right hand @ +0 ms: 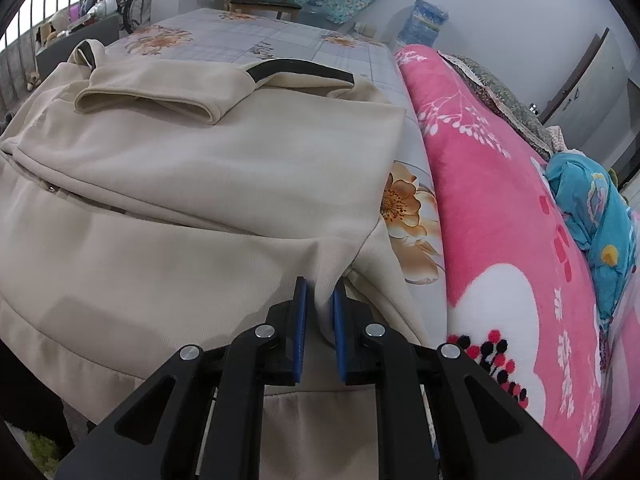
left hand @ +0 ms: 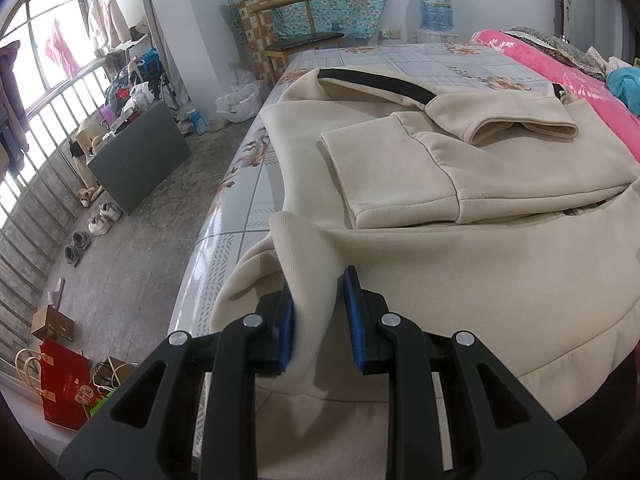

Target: Fold large clothes

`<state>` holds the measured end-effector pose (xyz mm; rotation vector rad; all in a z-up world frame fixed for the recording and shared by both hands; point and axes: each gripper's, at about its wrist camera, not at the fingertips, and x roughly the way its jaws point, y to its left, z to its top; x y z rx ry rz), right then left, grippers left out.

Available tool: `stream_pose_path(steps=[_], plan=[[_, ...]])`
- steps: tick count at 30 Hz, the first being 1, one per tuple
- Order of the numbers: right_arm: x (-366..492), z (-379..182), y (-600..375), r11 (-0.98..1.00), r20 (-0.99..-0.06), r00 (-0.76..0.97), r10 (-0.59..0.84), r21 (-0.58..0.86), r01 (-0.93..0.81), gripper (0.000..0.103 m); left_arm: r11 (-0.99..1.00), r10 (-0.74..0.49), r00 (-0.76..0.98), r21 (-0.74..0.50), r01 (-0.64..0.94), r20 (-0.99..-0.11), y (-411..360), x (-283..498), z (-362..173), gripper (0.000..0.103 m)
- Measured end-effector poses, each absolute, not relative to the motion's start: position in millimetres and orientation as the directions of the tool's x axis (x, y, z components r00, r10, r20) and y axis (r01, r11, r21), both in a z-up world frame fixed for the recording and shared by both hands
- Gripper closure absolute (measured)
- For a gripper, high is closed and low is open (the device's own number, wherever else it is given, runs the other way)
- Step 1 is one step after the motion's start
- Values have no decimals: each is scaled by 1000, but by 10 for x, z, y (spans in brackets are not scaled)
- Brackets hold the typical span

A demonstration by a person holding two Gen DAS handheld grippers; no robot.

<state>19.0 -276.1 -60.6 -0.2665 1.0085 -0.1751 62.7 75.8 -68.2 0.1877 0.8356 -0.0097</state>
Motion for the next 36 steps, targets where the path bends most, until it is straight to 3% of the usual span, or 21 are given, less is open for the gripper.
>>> stream_pose_path(steps=[5,12,36], plan=[[168,-591,-2751,953,-802,531,-274,-302,35,91,985,67,675,156,72,-734,773,621,-672,81],[120,-526,-2757,953,-788,550,-277,-300,51,96,986,73,695,158,60,-716,853,558,-586,95],[-304,-22,-2628,951,-687,669,-283,-291,102,97,981,67,781,186,63,-621,822,62,-109,97]])
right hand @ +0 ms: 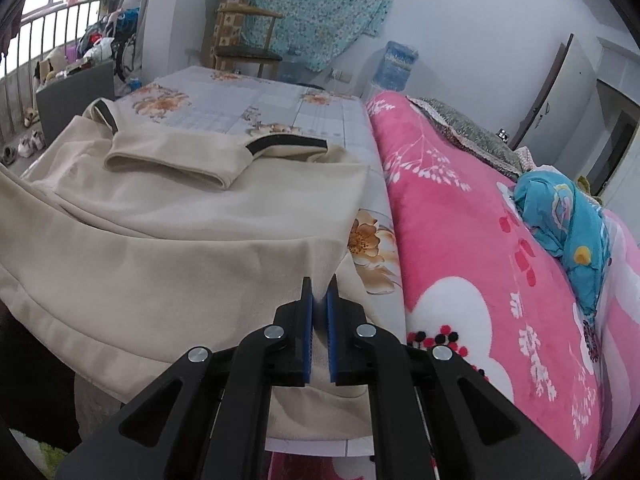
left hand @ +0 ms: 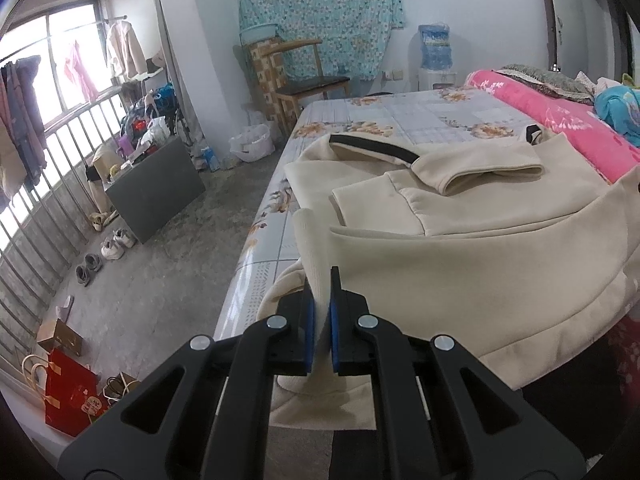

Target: Fold large clothes

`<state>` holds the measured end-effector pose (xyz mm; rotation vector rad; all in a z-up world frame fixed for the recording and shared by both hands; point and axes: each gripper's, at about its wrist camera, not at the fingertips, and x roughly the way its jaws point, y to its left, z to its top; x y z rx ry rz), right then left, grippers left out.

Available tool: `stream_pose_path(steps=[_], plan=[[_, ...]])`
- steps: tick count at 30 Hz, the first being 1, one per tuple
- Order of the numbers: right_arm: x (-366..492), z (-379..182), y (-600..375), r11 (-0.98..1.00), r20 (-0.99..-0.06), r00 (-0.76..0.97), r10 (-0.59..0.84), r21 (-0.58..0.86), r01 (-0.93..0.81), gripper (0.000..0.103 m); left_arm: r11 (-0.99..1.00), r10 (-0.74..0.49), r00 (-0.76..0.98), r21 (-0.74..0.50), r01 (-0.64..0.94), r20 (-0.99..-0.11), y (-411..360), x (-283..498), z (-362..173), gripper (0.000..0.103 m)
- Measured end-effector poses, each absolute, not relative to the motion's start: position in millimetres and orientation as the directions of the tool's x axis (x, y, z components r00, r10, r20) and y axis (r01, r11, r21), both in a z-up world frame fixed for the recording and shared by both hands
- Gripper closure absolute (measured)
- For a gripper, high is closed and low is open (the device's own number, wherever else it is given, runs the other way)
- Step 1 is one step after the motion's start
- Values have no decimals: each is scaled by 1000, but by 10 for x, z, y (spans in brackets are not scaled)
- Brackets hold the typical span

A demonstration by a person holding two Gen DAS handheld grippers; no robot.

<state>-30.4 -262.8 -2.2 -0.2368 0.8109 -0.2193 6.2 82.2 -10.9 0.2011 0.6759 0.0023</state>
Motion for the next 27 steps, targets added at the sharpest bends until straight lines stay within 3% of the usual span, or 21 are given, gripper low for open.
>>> stream_pose_path(steps=[17,27], plan=[[-505,451,-2582,946,-587,754,-294,-289,144,97,989,20,873,139,55,-487,847,-240,447,98],[-99,820,-2611,938,-513,803,-304,-308,159,97,993,-17,901,94,64,-433,897,242,808,98]])
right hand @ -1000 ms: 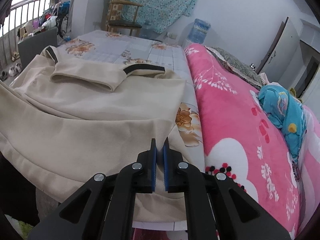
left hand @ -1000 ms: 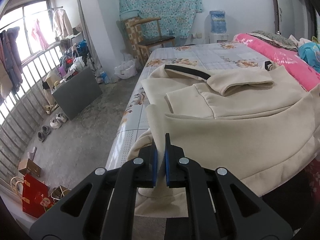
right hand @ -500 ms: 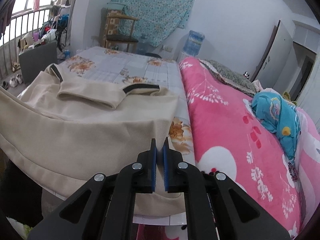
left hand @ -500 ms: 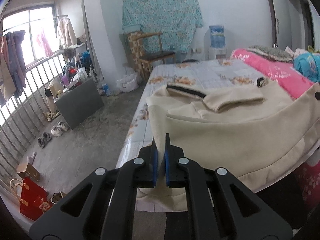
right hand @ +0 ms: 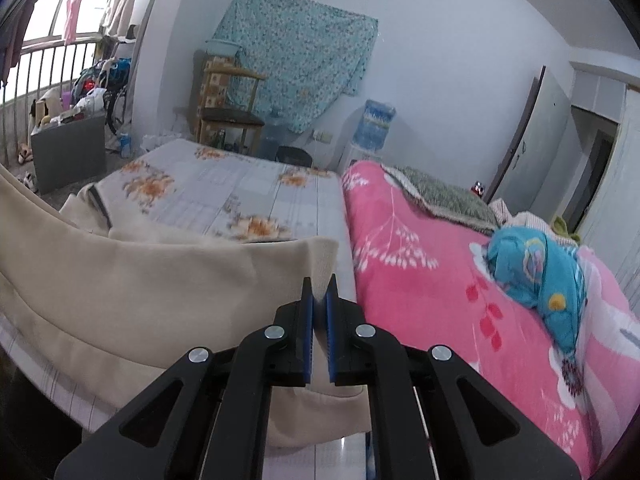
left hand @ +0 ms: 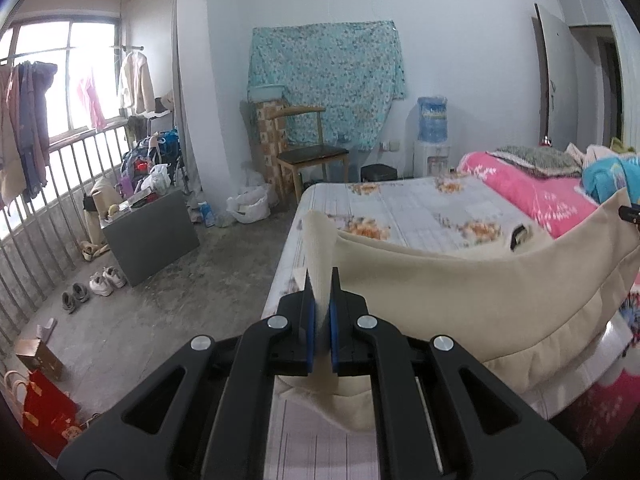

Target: Fold large clothes

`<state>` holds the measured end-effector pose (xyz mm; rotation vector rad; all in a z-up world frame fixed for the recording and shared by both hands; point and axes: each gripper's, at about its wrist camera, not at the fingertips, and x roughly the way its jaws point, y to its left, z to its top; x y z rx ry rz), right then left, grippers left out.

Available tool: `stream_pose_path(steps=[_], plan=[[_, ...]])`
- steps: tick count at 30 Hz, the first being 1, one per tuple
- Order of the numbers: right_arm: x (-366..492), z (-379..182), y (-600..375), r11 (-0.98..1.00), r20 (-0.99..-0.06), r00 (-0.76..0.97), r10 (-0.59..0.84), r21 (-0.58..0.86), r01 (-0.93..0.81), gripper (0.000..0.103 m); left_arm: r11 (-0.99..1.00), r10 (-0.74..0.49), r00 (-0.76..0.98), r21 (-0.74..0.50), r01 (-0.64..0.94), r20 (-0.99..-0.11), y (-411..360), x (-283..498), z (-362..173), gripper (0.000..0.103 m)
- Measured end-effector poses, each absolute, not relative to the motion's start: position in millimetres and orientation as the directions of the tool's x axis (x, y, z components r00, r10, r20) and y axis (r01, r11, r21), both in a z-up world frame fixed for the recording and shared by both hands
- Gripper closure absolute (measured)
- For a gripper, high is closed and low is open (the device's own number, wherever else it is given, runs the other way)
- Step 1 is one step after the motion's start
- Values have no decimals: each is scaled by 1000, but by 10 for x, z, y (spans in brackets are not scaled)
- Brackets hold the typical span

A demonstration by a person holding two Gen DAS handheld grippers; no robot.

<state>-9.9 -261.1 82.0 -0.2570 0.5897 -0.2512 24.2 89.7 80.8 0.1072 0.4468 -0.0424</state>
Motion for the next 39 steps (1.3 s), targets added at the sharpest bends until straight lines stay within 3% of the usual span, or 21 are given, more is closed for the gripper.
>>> stream_pose_path(steps=[8,13,16,18,20,25,29,33,35,39], plan=[[1017,860,-2765,943,-532,797,-285,-305,134,97,990,-17,876,112,80,-481,853,1382,811,98],[1821,441,-2910,961,-622,742,-251,-252,113,97,989,-8,803,114,94,-595,768,2321,418,96],[2259,-46,-3041,976,-733,646,-212,-197,97,95,986,13,716,129,107,-698,734,2737,-3,86],[2401,-305,-3151,978,-787,582,-206,-171,115,88,979,69,662,179,100,-746,735,2921,-255,71],[2319,-313,-3253,980,-787,587,-192,-129,148,86,978,79,663,188,94,-744,782,2925,-288,71],[1747,6,-3256,982,-738,649,-183,-111,151,85,990,-78,704,29,139,-706,988,2415,-24,71],[1190,24,-3148,999,-778,628,-25,-1,39,85,967,-243,624,-138,212,-743,1094,2063,-174,70],[873,-297,-3268,995,-836,547,38,83,56,85,960,-280,552,-240,145,-785,1352,1870,-583,70],[755,-525,-3488,987,-861,508,23,100,125,88,930,-354,554,-345,125,-753,1566,1765,-722,71],[585,-423,-3776,956,-841,541,34,185,227,89,926,-349,586,-364,98,-731,1725,1621,-619,71]])
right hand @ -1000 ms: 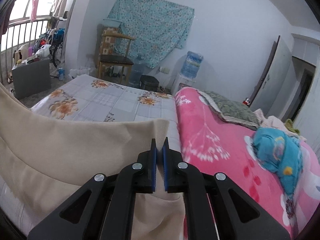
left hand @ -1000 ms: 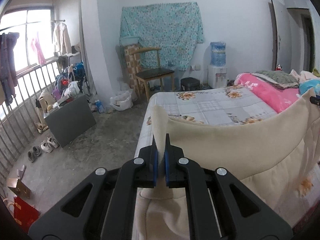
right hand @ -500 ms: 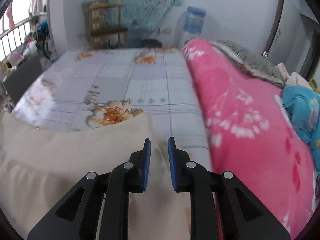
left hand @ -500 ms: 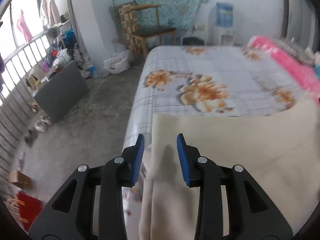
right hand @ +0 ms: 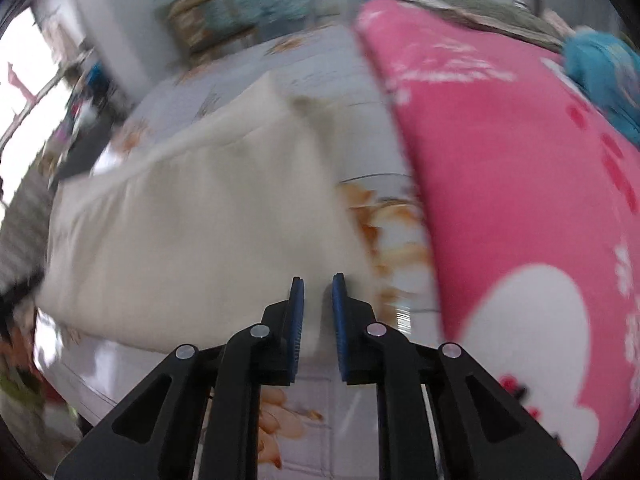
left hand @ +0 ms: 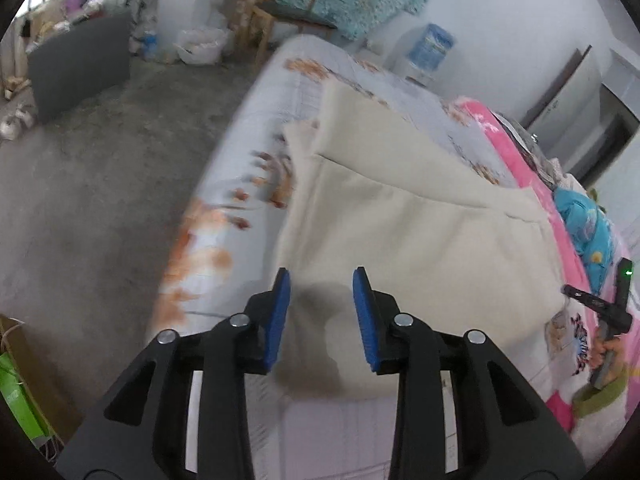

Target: Fold large clothes

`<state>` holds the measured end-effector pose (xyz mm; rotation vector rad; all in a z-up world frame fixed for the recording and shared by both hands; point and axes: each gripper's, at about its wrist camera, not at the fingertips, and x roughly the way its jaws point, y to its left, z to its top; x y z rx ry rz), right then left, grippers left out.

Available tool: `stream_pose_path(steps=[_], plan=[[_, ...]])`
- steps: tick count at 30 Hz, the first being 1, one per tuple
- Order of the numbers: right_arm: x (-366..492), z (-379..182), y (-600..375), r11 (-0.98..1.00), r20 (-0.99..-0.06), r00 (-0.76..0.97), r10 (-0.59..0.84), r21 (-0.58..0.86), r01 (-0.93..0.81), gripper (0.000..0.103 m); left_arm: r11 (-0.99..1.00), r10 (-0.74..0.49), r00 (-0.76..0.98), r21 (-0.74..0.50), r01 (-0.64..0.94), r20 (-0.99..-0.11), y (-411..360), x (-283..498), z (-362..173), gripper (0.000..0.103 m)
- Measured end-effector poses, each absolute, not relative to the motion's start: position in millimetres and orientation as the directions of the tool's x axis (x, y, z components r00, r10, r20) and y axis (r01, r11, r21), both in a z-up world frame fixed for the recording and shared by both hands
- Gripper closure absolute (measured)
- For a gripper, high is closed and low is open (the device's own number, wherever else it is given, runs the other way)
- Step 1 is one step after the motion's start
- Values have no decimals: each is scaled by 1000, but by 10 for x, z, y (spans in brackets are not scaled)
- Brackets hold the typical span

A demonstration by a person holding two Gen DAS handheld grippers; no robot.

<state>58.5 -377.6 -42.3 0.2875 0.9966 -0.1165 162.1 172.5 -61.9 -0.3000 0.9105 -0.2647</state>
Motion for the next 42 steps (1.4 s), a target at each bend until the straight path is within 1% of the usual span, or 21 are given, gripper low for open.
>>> stream_pose_path(steps=[2,4,6,7,8,10,12,14,15,16,19,20,21,23,24,27,29,32,34,38,42], plan=[[527,-303,-3737,956,-827,561,27,186,228,87,926,-353,616,-357,121,-705,1743,1499,-509,70],[490,-248,-3623,964,-816,576,43,185,189,86,905,-409,622,-384,183,-668,1680,1409,-444,66],[475,-273,-3469,974,-814,577,68,179,137,83,892,-446,608,-377,248,-657,1548,1349,-438,60],[481,-321,-3404,979,-818,571,69,165,119,81,895,-446,594,-355,271,-670,1442,1324,-476,57],[496,-396,-3378,982,-830,556,50,141,122,75,908,-419,576,-317,275,-702,1339,1303,-550,50],[460,-551,-3401,986,-845,534,12,100,137,75,941,-332,557,-223,255,-762,1226,1297,-695,49],[410,-544,-3429,979,-839,544,14,122,163,75,956,-283,583,-173,237,-762,1203,1227,-649,48],[340,-434,-3349,977,-846,529,-68,52,209,73,964,-256,592,-156,215,-764,1206,1167,-559,46],[299,-407,-3305,973,-846,521,-115,9,229,66,968,-243,613,-146,204,-752,1216,1108,-480,41],[237,-389,-3241,968,-842,516,-161,-31,251,63,972,-226,636,-129,196,-738,1217,1044,-408,38],[5,-371,-3062,969,-838,524,-150,-21,244,57,978,-191,692,-79,191,-697,1133,796,-201,28],[-98,-353,-2949,973,-832,538,-133,-6,232,49,978,-195,697,-81,194,-690,1100,750,-156,22],[-160,-333,-2869,976,-825,553,-118,7,218,38,976,-204,705,-87,198,-679,1037,639,-96,18],[-341,-291,-2663,981,-797,598,-85,39,191,28,974,-215,714,-97,203,-666,1002,455,-24,16],[-410,-285,-2580,982,-788,610,-77,47,185,22,972,-225,712,-104,210,-665,923,376,-2,12],[-577,-259,-2330,980,-769,638,-39,94,173,12,972,-224,700,-109,206,-678,695,225,36,12],[-661,-223,-2186,980,-758,651,-34,104,171,8,975,-215,702,-103,199,-679,618,149,37,11],[-750,-147,-1971,984,-738,673,-59,68,162,6,972,-226,711,-107,209,-666,485,8,64,9],[-780,-90,-1856,987,-725,683,-90,24,156,6,978,-199,720,-87,189,-665,432,-38,85,8],[-809,2,-1706,987,-702,701,-125,-15,162,6,988,-138,739,-41,147,-659,338,-108,116,8],[-814,26,-1662,986,-692,709,-138,-25,167,6,997,-34,744,26,69,-668,305,-134,111,8]])
